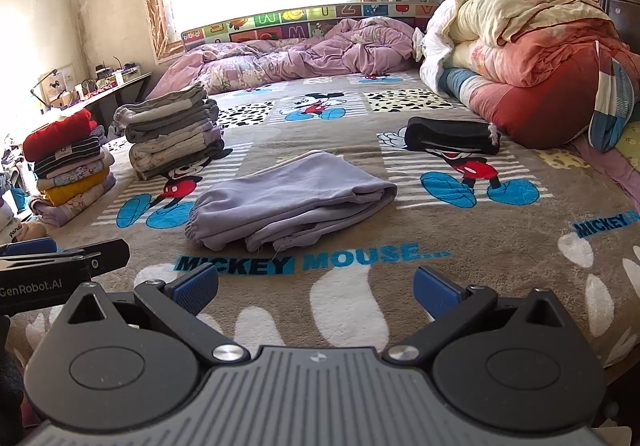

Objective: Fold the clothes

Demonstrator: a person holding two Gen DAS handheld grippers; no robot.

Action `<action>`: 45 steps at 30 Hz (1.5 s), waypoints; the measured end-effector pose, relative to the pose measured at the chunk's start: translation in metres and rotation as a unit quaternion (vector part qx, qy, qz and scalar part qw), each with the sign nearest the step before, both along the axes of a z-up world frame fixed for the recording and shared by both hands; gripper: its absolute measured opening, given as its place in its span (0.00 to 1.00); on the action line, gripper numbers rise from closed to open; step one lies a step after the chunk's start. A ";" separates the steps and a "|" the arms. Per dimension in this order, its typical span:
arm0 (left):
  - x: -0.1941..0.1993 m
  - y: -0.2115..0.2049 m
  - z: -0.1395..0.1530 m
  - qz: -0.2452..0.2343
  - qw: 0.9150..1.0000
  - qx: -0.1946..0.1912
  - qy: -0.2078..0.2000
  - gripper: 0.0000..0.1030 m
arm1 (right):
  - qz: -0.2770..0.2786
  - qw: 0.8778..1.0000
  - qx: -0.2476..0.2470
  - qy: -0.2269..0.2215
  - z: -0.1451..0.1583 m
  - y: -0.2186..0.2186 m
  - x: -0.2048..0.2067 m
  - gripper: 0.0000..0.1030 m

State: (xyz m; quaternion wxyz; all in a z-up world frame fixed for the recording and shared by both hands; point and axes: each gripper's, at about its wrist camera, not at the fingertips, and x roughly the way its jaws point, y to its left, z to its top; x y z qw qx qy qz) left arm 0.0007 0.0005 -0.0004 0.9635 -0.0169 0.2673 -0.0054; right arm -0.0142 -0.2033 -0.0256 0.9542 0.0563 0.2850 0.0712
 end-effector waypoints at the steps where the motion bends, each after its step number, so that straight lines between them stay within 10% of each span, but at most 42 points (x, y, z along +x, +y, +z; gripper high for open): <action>1: 0.001 0.001 -0.001 0.000 1.000 0.000 0.001 1.00 | 0.000 1.000 0.000 -0.001 0.000 0.000 0.000 1.00; 45: 0.009 0.005 -0.006 -0.006 1.000 -0.004 0.011 1.00 | 0.003 1.000 0.000 0.005 -0.004 0.003 0.004 1.00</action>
